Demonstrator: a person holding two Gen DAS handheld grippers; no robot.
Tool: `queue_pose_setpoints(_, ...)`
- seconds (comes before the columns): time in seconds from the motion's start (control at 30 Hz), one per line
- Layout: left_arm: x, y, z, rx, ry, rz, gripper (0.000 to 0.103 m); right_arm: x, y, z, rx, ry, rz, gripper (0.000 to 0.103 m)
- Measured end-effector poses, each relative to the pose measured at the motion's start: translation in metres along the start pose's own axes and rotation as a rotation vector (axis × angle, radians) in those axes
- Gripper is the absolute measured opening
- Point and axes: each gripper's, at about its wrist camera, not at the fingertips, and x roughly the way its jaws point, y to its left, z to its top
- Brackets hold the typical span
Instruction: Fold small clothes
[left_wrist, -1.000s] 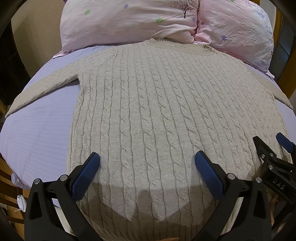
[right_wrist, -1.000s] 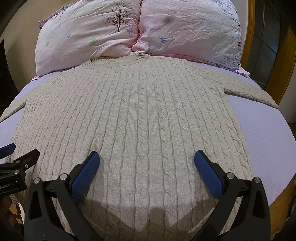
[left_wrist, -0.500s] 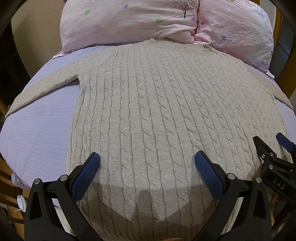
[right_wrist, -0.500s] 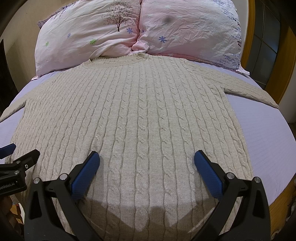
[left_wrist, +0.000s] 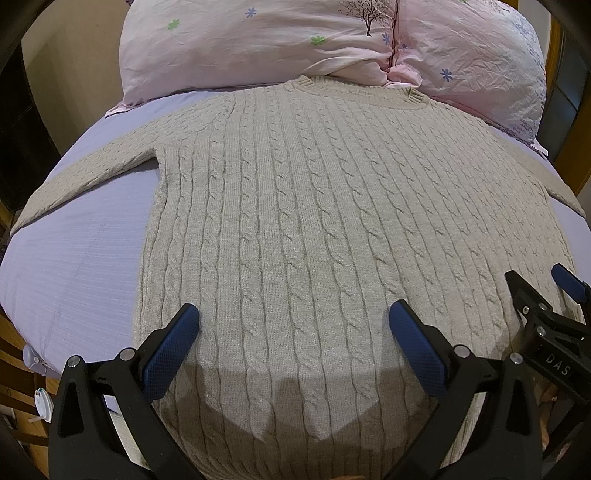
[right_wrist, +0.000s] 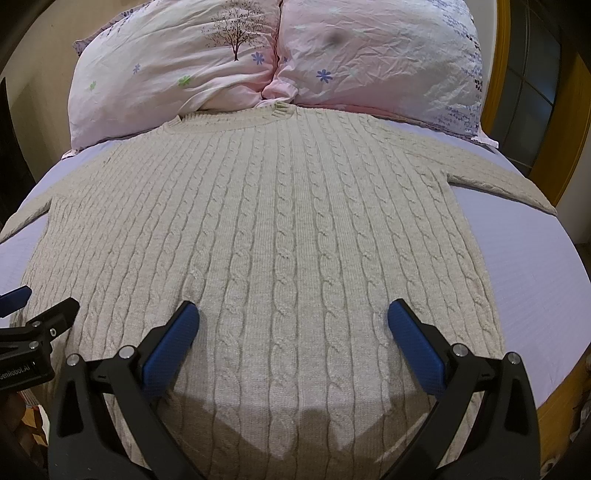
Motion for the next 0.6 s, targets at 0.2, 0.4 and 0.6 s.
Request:
queue_pose_setpoints(0.2, 0.0000, 0.0000, 0.0000, 0.000, 0.000, 0.000, 0.102, -0.0011, -0.0003, 0.0022, 0.000, 0.002, 0.000, 0.101)
queue_pose_setpoints(0.4, 0.0000, 0.0000, 0.0000, 0.000, 0.000, 0.000, 0.102, 0.0006, 0.0000, -0.0003, 0.001, 0.004, -0.002, 0.101)
queue_pose_setpoints(0.6, 0.0000, 0.0000, 0.0000, 0.000, 0.001, 0.000, 0.102, 0.0005, 0.0000, -0.0004, 0.001, 0.004, -0.002, 0.101)
